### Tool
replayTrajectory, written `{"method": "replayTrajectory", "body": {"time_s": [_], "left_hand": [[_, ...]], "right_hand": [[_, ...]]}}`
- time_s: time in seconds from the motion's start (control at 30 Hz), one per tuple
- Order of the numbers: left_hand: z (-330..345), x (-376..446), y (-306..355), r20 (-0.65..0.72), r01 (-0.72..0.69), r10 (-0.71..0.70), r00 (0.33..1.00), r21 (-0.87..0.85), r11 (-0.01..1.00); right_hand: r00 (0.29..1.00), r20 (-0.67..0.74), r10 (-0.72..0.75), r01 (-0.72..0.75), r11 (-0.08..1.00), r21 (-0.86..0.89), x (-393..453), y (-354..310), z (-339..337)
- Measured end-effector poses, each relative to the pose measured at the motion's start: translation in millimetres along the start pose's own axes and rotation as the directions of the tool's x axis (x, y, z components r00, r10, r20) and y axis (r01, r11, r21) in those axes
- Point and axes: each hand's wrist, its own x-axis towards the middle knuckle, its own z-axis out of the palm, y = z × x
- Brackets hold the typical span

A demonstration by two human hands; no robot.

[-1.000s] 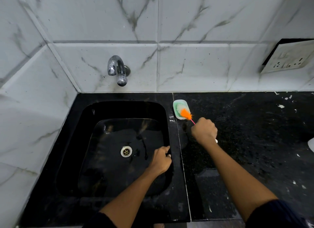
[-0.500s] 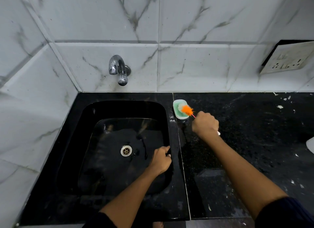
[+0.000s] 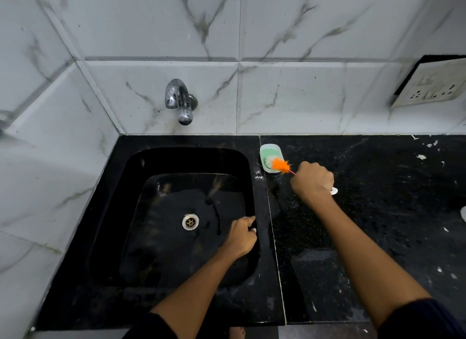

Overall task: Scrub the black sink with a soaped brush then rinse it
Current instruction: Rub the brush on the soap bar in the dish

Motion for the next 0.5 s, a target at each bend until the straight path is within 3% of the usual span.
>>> {"method": "replayTrajectory", "body": {"time_s": [0.33,0.5], "left_hand": [[-1.7,1.4,0.8,-0.003,-0.002,0.002,1.0,0.022,1.0],[0.4,1.9,0.7,-0.002,0.016,-0.016,1.0,0.024,1.0]], "right_hand": [[0.996,-0.085,0.017,-0.017,1.0,0.001,0.5,8.1,8.0],[0.996,-0.08,-0.039,0.03,0.993,-0.114,-2.1,8.0,4.2]]}}
